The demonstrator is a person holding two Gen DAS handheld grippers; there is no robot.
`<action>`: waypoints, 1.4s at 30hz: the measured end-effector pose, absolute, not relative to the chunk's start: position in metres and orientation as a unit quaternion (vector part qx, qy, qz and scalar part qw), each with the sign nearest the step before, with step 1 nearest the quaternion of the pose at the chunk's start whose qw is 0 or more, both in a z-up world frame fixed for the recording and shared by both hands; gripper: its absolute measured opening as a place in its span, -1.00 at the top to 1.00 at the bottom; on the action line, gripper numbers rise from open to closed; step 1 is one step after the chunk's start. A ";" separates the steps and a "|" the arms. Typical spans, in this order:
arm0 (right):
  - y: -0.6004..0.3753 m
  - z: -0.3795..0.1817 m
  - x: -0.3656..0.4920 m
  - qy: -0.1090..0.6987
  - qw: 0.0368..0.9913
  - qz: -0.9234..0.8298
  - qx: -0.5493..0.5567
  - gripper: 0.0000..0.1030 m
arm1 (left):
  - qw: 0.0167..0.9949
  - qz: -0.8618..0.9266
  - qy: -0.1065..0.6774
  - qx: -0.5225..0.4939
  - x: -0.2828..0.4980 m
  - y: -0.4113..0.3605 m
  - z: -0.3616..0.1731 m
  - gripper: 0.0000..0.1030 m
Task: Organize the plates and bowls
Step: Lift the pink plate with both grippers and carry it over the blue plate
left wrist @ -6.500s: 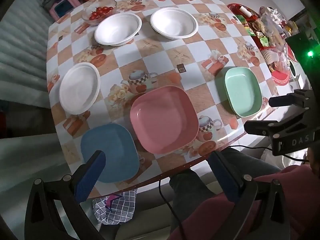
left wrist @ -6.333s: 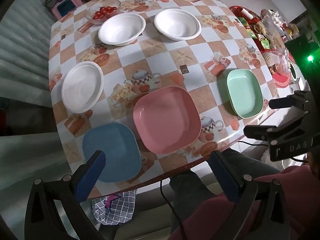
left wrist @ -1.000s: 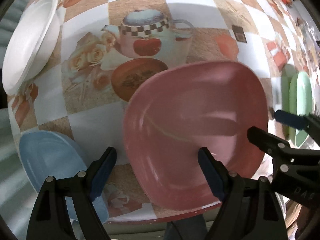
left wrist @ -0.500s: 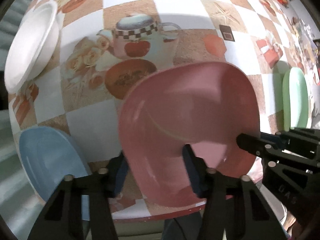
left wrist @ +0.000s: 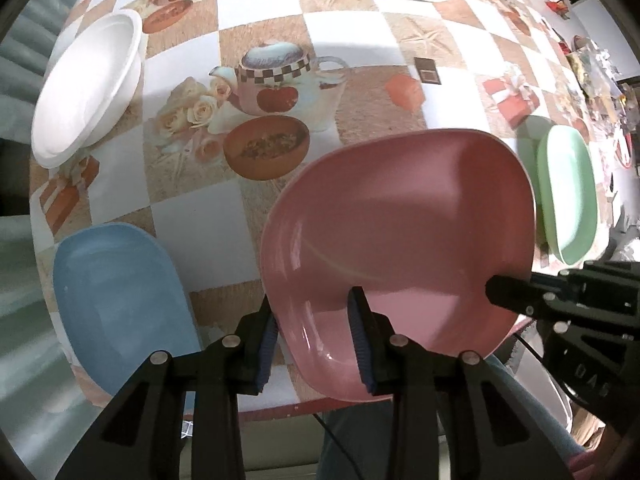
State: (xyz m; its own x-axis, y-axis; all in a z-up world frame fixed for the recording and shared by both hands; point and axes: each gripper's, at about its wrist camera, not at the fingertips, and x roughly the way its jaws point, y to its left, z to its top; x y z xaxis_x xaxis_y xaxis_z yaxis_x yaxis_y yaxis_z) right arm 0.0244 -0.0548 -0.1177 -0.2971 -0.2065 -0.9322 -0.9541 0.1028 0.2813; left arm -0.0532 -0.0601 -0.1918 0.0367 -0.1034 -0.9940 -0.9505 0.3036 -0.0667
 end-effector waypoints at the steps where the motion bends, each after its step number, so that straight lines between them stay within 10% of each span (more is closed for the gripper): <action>1: -0.054 -0.114 0.023 0.638 0.380 0.493 -0.455 0.80 | 0.562 0.379 0.581 -0.452 -0.055 -0.063 -0.189 0.30; 42: -0.033 -0.034 -0.101 0.500 0.325 0.595 -0.539 0.80 | 0.534 0.499 0.503 -0.462 -0.184 -0.062 -0.101 0.30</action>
State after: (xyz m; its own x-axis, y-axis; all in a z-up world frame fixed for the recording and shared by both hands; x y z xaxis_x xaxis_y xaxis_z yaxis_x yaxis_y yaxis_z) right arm -0.1006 -0.0328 -0.0338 -0.2081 -0.1520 -0.9662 -0.9253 -0.2895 0.2449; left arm -0.1837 -0.0620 -0.1005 -0.0038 0.0684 -0.9976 -0.9971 0.0756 0.0090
